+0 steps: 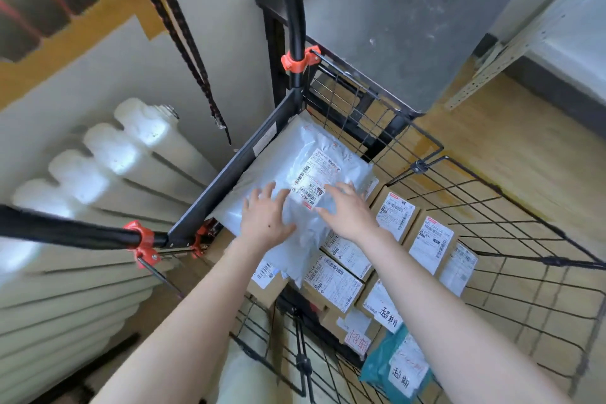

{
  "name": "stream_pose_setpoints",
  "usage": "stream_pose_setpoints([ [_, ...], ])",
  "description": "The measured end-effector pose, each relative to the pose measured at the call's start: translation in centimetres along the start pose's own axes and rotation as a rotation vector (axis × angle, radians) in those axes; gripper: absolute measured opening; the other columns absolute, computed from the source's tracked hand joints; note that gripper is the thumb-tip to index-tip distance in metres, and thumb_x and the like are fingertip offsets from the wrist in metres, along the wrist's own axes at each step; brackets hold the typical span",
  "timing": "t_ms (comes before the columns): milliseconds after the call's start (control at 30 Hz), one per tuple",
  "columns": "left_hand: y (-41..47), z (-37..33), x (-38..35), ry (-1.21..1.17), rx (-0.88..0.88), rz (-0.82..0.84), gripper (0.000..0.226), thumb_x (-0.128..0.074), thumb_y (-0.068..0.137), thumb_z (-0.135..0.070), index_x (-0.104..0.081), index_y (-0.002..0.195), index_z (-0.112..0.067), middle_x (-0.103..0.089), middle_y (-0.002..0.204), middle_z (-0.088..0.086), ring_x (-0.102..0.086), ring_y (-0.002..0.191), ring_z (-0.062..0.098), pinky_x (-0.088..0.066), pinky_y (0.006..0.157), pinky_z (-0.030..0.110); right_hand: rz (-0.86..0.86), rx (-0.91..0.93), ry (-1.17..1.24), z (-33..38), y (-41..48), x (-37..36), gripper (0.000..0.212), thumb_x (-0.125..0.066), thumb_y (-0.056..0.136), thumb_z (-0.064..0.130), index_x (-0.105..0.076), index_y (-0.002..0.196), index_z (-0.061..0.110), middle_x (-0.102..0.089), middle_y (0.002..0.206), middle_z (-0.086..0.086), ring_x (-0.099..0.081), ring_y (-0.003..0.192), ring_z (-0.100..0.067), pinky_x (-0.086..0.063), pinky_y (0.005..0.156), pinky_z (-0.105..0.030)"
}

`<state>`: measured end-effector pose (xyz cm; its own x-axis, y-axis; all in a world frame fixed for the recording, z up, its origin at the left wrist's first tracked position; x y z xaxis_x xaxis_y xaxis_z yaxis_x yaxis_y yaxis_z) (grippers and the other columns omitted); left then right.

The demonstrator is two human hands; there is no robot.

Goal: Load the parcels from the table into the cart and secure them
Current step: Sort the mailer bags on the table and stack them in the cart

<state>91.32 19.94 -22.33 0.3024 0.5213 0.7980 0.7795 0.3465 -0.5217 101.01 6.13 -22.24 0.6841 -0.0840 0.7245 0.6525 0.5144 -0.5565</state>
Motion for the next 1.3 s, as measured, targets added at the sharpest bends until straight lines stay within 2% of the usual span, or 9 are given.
stream_pose_setpoints([
  [100,-3.3,-0.7,3.4,-0.192,-0.023,-0.151,0.033,-0.060,0.085,-0.024,-0.061,0.118,-0.016,-0.057,0.116,0.005,-0.052,0.109,0.025,-0.045,0.086,0.034,-0.016,-0.004,0.121,1.4,-3.4,2.1,0.048,-0.054,0.096,0.034,-0.046,0.141,0.016,-0.038,0.149,-0.005,-0.038,0.136,-0.026,-0.032,0.114,-0.044],
  [200,-7.7,-1.8,6.9,-0.325,-0.073,-0.321,0.009,-0.060,0.084,-0.014,-0.065,0.091,-0.013,-0.061,0.087,-0.002,-0.058,0.083,0.018,-0.047,0.069,0.030,-0.041,0.047,0.190,3.2,-6.8,4.3,0.037,-0.056,0.096,0.023,-0.054,0.132,0.019,-0.047,0.140,-0.004,-0.048,0.127,-0.022,-0.040,0.108,-0.036],
  [267,-10.9,-2.4,9.2,-0.340,-0.107,-0.422,0.005,-0.060,0.084,-0.012,-0.066,0.084,-0.012,-0.059,0.079,-0.004,-0.055,0.075,0.014,-0.044,0.065,0.028,-0.073,0.111,0.190,4.8,-8.9,6.1,0.034,-0.057,0.095,0.017,-0.056,0.129,0.018,-0.052,0.132,-0.003,-0.054,0.117,-0.017,-0.041,0.100,-0.025],
  [333,-13.8,-2.9,11.6,-0.337,-0.138,-0.498,0.006,-0.061,0.084,-0.011,-0.066,0.082,-0.013,-0.058,0.076,-0.006,-0.054,0.072,0.012,-0.046,0.065,0.029,-0.111,0.171,0.200,6.5,-10.9,7.8,0.030,-0.057,0.095,0.015,-0.059,0.125,0.017,-0.054,0.127,-0.001,-0.055,0.112,-0.014,-0.040,0.096,-0.022],
  [500,-19.0,-2.7,16.2,-0.362,-0.143,-0.624,0.007,-0.062,0.081,-0.009,-0.065,0.080,-0.015,-0.058,0.073,-0.008,-0.056,0.069,0.012,-0.049,0.067,0.032,-0.174,0.283,0.184,10.0,-15.5,10.5,0.016,-0.054,0.095,0.019,-0.065,0.108,0.020,-0.060,0.115,0.003,-0.056,0.105,-0.012,-0.048,0.095,-0.032],
  [667,-24.5,-1.9,18.7,-0.434,-0.121,-0.761,0.010,-0.062,0.080,-0.005,-0.065,0.079,-0.014,-0.061,0.074,-0.003,-0.058,0.072,0.015,-0.051,0.069,0.035,-0.217,0.383,0.171,12.7,-20.7,11.5,0.015,-0.053,0.095,0.016,-0.066,0.102,0.018,-0.061,0.105,0.003,-0.056,0.100,-0.011,-0.047,0.089,-0.025],
  [767,-28.5,-0.8,18.8,-0.493,-0.087,-0.843,0.012,-0.063,0.079,-0.003,-0.064,0.077,-0.015,-0.061,0.073,-0.003,-0.057,0.070,0.014,-0.051,0.066,0.036,-0.194,0.448,0.159,14.3,-24.0,10.6,0.014,-0.052,0.095,0.014,-0.064,0.095,0.023,-0.058,0.099,0.010,-0.056,0.097,-0.007,-0.044,0.083,-0.018],
  [900,-34.3,0.9,17.9,-0.546,-0.062,-0.911,0.016,-0.064,0.079,-0.002,-0.064,0.076,-0.018,-0.060,0.072,-0.006,-0.057,0.070,0.010,-0.050,0.064,0.030,-0.206,0.505,0.119,17.1,-28.1,8.9,0.016,-0.052,0.096,0.015,-0.065,0.101,0.021,-0.059,0.101,0.009,-0.055,0.096,-0.007,-0.043,0.082,-0.019],
  [1300,-54.3,8.5,14.3,-0.451,0.076,-1.030,0.010,-0.067,0.083,-0.011,-0.064,0.080,-0.020,-0.057,0.074,-0.013,-0.055,0.072,0.003,-0.049,0.066,0.022,-0.173,0.826,0.105,28.1,-42.6,0.8,0.014,-0.060,0.091,0.015,-0.069,0.098,0.023,-0.065,0.097,0.007,-0.060,0.087,-0.003,-0.047,0.080,-0.016],
])
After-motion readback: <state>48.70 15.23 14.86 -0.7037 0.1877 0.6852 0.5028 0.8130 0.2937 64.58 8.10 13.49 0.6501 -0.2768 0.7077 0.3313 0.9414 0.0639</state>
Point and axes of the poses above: each hand's wrist, its own y-axis towards the middle knuckle, its own x-axis out of the back of the hand, z = x × y, the point moved 6 cm from there along y, towards the middle knuckle
